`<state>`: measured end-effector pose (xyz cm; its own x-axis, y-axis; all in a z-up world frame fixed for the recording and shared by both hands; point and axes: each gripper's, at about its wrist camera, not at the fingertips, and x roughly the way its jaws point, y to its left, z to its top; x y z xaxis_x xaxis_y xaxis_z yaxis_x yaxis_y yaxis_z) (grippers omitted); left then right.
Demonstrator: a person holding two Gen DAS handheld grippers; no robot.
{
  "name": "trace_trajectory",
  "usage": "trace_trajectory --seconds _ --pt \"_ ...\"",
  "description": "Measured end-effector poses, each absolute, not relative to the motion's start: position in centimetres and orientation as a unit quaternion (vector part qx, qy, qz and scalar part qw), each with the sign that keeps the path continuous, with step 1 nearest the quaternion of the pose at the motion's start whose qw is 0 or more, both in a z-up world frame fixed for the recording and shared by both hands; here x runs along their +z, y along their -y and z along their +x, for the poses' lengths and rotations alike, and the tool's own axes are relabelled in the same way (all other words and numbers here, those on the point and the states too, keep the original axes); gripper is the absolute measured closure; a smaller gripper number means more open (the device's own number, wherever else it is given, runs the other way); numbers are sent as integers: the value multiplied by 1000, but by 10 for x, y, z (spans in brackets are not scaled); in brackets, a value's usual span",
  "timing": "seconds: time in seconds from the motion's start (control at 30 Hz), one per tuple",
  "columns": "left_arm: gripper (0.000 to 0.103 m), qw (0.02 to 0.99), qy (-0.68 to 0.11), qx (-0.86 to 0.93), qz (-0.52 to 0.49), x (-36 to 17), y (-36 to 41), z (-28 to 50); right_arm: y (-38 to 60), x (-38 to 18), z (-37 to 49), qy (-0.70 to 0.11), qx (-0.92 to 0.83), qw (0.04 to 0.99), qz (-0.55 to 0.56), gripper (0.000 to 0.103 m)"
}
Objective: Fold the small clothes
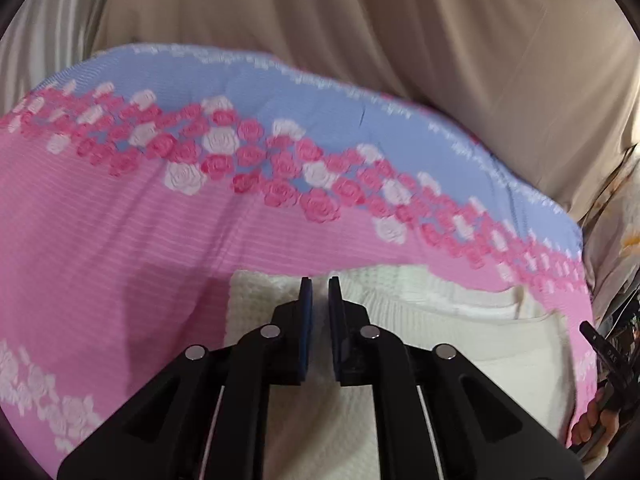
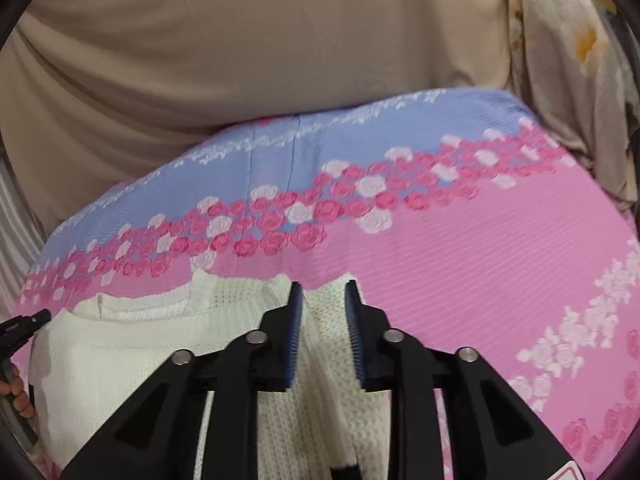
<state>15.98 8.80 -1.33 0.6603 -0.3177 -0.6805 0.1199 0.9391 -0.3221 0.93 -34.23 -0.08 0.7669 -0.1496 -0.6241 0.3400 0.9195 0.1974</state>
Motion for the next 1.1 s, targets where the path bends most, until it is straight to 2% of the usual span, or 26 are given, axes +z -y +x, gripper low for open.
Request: trace_trajectory --seconds 0.03,0.1,0.17,0.27,0.37,0.43,0.47,0.53,0.6,0.63,0.7,0.73,0.83,0.87,1.0,1.07,1.1 --pt "88 907 -381 -122 -132 -2 -90 148 336 7 1 -308 -125 930 156 67" --pt "66 915 -348 -154 -135 23 -83 116 308 11 -4 -323 -45 930 173 67" --pt "59 913 -336 -202 -114 34 -61 87 267 0 -4 -352 49 919 174 67" --pt "59 883 -379 -269 -64 16 -12 64 195 -25 -6 -396 167 893 135 76" --pt "59 861 -432 -266 -22 -23 13 54 171 -43 -15 -412 149 897 58 79" --pt "63 855 -450 -256 -35 -38 1 50 194 -49 -23 -420 106 900 51 81" --pt "68 856 -449 -253 -48 -40 -12 47 218 -50 -31 -423 89 899 73 88" --pt "68 860 -454 -223 -61 -40 -37 42 266 -49 -49 -429 33 896 108 95" --pt "68 869 -457 -176 -68 -41 -63 37 308 -50 -69 -437 -57 890 114 93" --pt "68 869 -460 -164 -73 -44 -72 37 322 -51 -76 -441 -67 886 132 99" --pt "68 863 -467 -171 -93 -49 -79 37 330 -46 -84 -431 -64 884 169 97" --pt "68 864 -465 -166 -94 -48 -77 36 325 -41 -87 -422 -60 890 162 92" --pt "64 870 -461 -156 -71 -47 -65 33 307 -47 -82 -425 -59 896 112 90" --pt "62 872 -460 -155 -65 -47 -64 31 308 -58 -80 -441 -68 889 107 95" --pt "62 871 -457 -161 -81 -47 -73 27 324 -55 -86 -434 -68 882 170 96" --pt "62 869 -457 -163 -101 -43 -81 24 312 -33 -85 -412 -65 895 157 81" --pt "62 870 -454 -159 -106 -40 -84 22 301 -23 -82 -406 -56 901 143 81"
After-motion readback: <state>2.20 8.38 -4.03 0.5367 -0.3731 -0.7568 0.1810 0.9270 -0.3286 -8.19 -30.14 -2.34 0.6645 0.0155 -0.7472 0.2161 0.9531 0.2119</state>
